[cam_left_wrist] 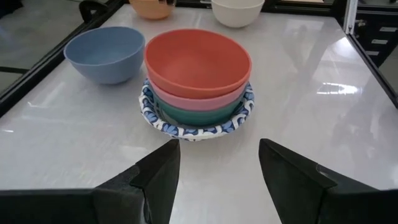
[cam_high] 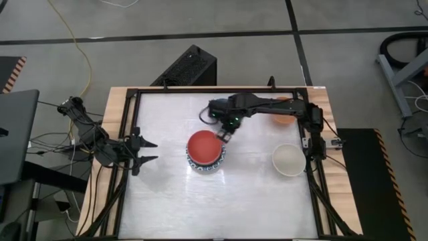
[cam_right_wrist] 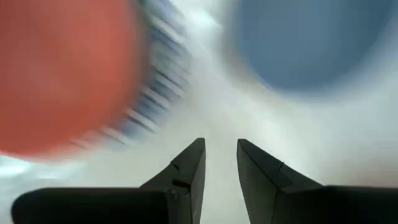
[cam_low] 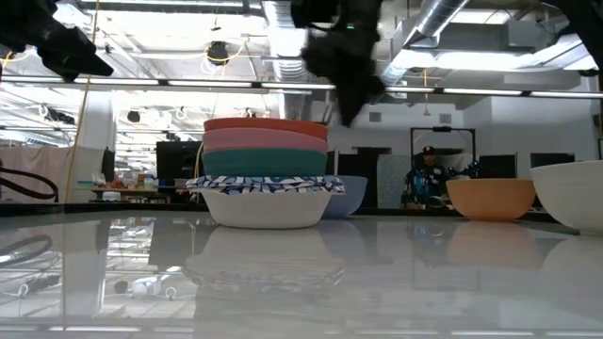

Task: Nest bowls inside each other
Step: Stack the white bowl on top of the orange bowl

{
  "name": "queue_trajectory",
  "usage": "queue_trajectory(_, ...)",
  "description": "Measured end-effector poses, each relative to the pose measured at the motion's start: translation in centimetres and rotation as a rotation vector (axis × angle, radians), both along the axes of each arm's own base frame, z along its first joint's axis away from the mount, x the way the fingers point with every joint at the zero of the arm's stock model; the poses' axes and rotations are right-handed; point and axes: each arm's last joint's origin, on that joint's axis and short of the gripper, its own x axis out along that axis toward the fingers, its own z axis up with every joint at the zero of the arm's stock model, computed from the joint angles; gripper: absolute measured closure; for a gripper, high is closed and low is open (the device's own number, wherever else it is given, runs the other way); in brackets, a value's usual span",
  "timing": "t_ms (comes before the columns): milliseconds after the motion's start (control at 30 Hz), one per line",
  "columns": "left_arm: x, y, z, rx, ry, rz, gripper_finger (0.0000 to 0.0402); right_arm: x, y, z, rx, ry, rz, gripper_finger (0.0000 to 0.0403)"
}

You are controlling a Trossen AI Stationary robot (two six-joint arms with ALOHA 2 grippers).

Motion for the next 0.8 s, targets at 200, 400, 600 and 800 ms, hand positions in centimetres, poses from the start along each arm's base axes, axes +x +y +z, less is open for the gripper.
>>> queue_trajectory(200,0.0,0.0,0.0,-0.011,0.004,-0.006,0.0194,-3.2,1.1,0.2,-0.213,0.188,-0.107,0.0290)
queue_trajectory(400,0.0,0.0,-0.2,-0.012,0.019,-0.001,0.0194,-8.3,1.5,0.6,-0.255,0.192,-0.299,0.0290)
queue_trajectory(600,0.0,-0.1,-0.3,-0.007,0.025,0.001,0.0194,-15.1,2.5,0.0,-0.153,0.121,-0.611,0.0290)
queue_trajectory(800,0.1,-0.1,-0.2,-0.011,0.024,0.003,0.0194,-18.9,5.0,-1.8,-0.015,0.091,-0.666,0.0290)
